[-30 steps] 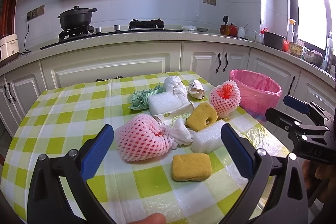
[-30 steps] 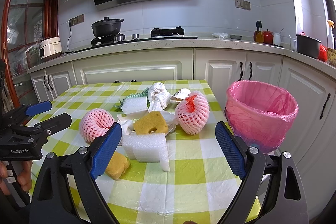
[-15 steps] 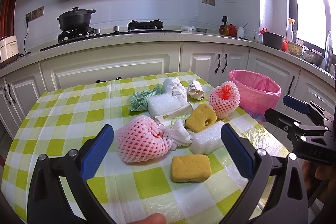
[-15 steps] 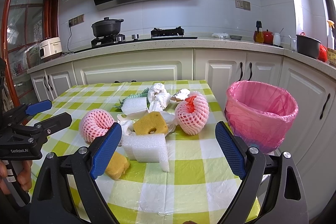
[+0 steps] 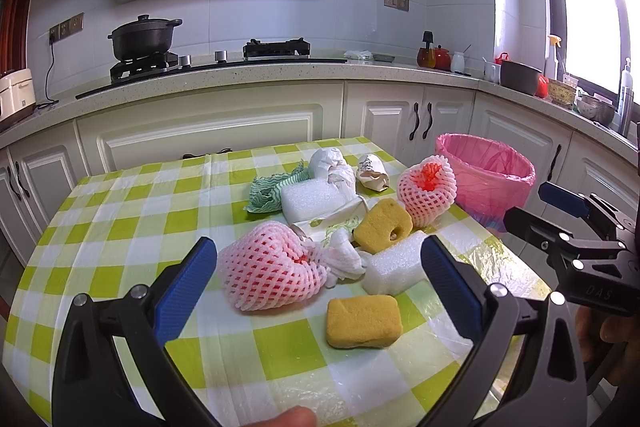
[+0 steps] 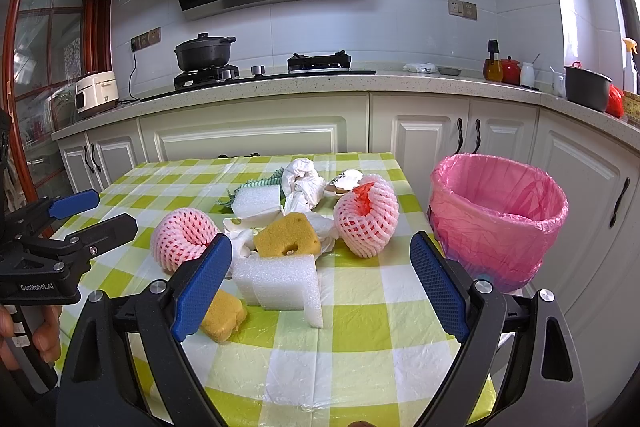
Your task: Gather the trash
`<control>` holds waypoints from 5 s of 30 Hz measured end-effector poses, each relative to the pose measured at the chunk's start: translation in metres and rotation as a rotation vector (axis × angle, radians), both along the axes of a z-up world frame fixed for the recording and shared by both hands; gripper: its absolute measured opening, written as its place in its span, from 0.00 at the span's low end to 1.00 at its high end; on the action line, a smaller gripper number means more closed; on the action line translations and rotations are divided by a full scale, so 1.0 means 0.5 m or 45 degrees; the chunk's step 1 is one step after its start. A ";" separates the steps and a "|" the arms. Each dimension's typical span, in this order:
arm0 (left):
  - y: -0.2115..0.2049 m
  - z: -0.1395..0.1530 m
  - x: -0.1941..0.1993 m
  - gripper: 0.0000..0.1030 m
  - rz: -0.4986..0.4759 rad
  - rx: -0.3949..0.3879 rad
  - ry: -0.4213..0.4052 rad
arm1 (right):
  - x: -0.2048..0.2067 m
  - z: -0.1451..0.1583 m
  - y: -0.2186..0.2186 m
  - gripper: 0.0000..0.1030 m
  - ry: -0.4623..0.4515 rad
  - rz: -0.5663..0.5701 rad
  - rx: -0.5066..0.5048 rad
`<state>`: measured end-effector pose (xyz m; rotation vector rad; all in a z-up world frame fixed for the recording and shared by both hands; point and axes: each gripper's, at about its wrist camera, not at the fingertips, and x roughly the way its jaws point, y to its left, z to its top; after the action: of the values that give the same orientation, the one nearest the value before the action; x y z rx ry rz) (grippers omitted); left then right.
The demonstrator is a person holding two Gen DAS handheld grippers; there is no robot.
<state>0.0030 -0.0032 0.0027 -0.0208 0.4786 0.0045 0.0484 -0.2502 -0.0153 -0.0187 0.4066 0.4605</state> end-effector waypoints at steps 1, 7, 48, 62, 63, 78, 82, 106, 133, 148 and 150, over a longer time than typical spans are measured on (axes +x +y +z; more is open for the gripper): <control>0.000 0.000 0.000 0.96 0.000 0.000 0.000 | 0.001 -0.001 0.000 0.83 0.001 0.000 0.000; -0.002 0.007 0.004 0.96 0.000 0.001 -0.002 | 0.000 -0.001 0.000 0.83 0.000 0.001 0.000; 0.050 -0.044 0.042 0.96 0.049 -0.047 0.119 | 0.049 -0.054 0.014 0.83 0.152 -0.021 -0.043; 0.130 -0.101 0.163 0.96 0.130 -0.145 0.332 | 0.219 -0.071 0.048 0.83 0.316 -0.102 -0.138; 0.135 -0.107 0.171 0.96 0.134 -0.162 0.351 | 0.238 -0.070 0.051 0.83 0.320 -0.111 -0.153; 0.156 -0.161 0.223 0.56 0.116 -0.279 0.544 | 0.355 -0.089 0.058 0.24 0.407 -0.096 -0.191; 0.156 -0.151 0.214 0.41 0.122 -0.271 0.531 | 0.344 -0.085 0.050 0.22 0.393 -0.089 -0.170; -0.098 0.115 0.336 0.41 -0.228 -0.145 0.149 | 0.348 0.104 -0.196 0.22 0.185 -0.305 0.027; -0.434 0.124 0.593 0.77 -0.552 -0.289 0.247 | 0.449 0.069 -0.416 0.58 0.227 -0.544 0.026; -0.173 0.168 0.405 0.93 -0.246 -0.124 0.059 | 0.316 0.065 -0.294 0.82 0.141 -0.404 0.053; -0.141 0.165 0.373 0.95 -0.203 -0.084 0.047 | 0.295 0.060 -0.261 0.82 0.132 -0.353 0.051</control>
<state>0.1896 -0.0736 0.0851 -0.0475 0.5159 -0.1675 0.1956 -0.3806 0.0148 0.0999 0.4933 0.1963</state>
